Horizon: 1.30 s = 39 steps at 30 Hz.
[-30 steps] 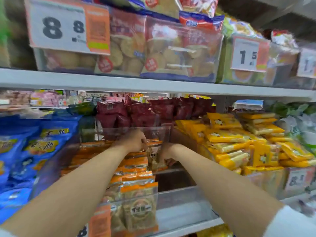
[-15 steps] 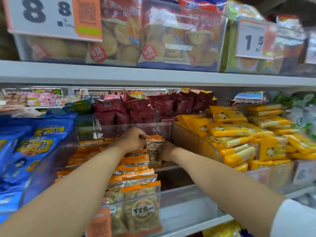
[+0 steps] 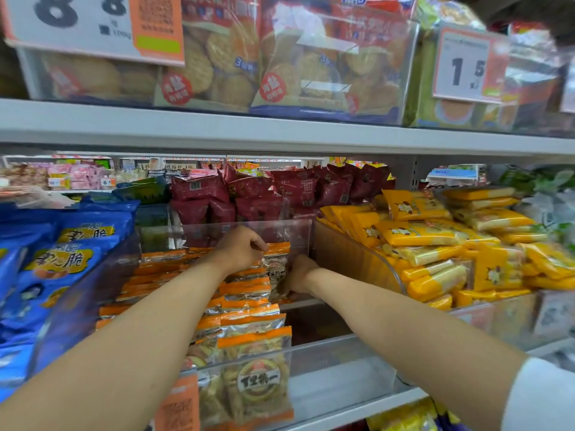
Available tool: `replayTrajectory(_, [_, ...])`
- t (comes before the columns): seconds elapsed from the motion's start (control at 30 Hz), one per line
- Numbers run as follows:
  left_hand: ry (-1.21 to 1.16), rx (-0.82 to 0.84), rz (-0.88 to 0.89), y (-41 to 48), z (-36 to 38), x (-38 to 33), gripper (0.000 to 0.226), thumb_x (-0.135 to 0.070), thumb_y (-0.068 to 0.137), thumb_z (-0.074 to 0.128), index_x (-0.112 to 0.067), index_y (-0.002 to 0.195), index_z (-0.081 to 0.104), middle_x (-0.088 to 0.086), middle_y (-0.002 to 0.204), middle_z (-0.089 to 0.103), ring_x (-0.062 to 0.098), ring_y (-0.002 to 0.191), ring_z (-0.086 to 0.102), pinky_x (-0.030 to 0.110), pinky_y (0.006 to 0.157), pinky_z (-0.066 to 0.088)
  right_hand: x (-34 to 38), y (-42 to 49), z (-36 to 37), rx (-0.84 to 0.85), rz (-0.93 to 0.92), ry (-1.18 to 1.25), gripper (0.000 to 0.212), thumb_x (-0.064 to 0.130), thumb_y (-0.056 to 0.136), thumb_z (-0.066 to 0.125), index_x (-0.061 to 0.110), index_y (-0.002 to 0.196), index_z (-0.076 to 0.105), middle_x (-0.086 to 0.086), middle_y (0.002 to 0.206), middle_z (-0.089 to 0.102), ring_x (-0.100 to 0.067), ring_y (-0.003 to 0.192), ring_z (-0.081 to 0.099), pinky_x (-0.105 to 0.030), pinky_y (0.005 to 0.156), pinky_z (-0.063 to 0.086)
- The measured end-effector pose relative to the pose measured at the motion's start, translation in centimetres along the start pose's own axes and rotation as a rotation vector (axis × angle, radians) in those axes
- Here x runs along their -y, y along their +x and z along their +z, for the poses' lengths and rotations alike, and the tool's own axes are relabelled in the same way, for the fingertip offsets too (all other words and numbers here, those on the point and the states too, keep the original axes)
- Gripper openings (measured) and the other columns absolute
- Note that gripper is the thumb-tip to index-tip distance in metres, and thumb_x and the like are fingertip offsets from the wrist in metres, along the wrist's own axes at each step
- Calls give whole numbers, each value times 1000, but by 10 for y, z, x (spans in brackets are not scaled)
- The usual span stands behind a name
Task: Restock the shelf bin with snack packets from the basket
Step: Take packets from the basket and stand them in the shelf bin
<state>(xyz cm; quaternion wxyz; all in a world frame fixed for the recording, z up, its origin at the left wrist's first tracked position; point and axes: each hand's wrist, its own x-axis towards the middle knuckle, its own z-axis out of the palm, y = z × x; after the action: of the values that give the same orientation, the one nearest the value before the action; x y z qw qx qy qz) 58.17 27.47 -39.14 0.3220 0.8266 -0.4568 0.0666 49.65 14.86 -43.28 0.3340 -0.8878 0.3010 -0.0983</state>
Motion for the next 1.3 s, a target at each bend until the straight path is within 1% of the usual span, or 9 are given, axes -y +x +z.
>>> replayTrajectory(0.23, [-29,-4,1,1,-1,0,16,-4,86,69,-15,95,75,-1,113,68,14,109,60,21,89,42,-2,4,11,123,-55,-130,37,19,88,69,14,123,57,-8,121,62,-23,108,60,-35,93,54])
replayTrajectory(0.4, [-17,-14,9,2,-1,-1,16,-10,92,63,-14,101,75,2,116,69,14,109,61,19,88,40,-3,7,4,-27,-32,-235,31,13,92,62,5,122,59,-12,122,62,-25,113,60,-34,98,50])
replayTrajectory(0.57, [-17,4,-5,1,-1,-1,17,-13,93,62,-12,105,74,3,116,69,13,107,62,19,88,42,0,3,3,-22,21,-152,32,12,95,58,3,125,56,-15,125,61,-26,114,60,-33,99,50])
replayTrajectory(0.7, [-8,6,-7,0,-1,-2,17,-13,93,62,-13,105,74,2,117,69,14,109,61,21,90,42,-2,6,2,131,107,-30,36,-6,85,65,2,119,62,-18,119,65,-27,104,67,-37,89,57])
replayTrajectory(0.8, [5,5,-18,-2,-3,-4,17,-13,93,62,-14,105,74,2,118,68,15,111,60,27,96,44,-1,5,-4,155,132,-8,41,-4,82,69,5,121,61,-17,123,62,-29,109,64,-38,91,56])
replayTrajectory(0.93, [9,0,-43,-8,-14,-11,16,-14,91,63,-17,103,73,0,120,66,16,114,58,28,96,43,2,-7,-24,-6,47,-18,52,2,80,72,5,129,57,-15,128,59,-31,116,59,-36,94,53])
replayTrajectory(1.07, [-1,-22,-38,-25,-35,-35,11,-15,90,64,-21,93,72,-2,113,67,15,110,59,31,95,46,22,-36,-40,-148,-24,-118,34,12,86,66,8,119,58,-11,114,63,-25,100,64,-34,86,56])
replayTrajectory(1.2, [2,-73,-75,-61,-48,-72,17,-17,82,71,-25,71,61,-6,83,64,16,82,60,28,73,50,23,-92,-48,-288,-202,82,24,14,77,74,11,96,60,-5,95,64,-22,88,61,-35,74,53])
replayTrajectory(1.3, [-50,-133,-21,-96,-48,-97,21,-12,75,67,-21,63,52,-7,64,54,18,66,52,27,59,40,13,-151,-49,-470,-324,209,19,8,80,69,18,83,54,1,79,58,-18,78,55,-27,66,39])
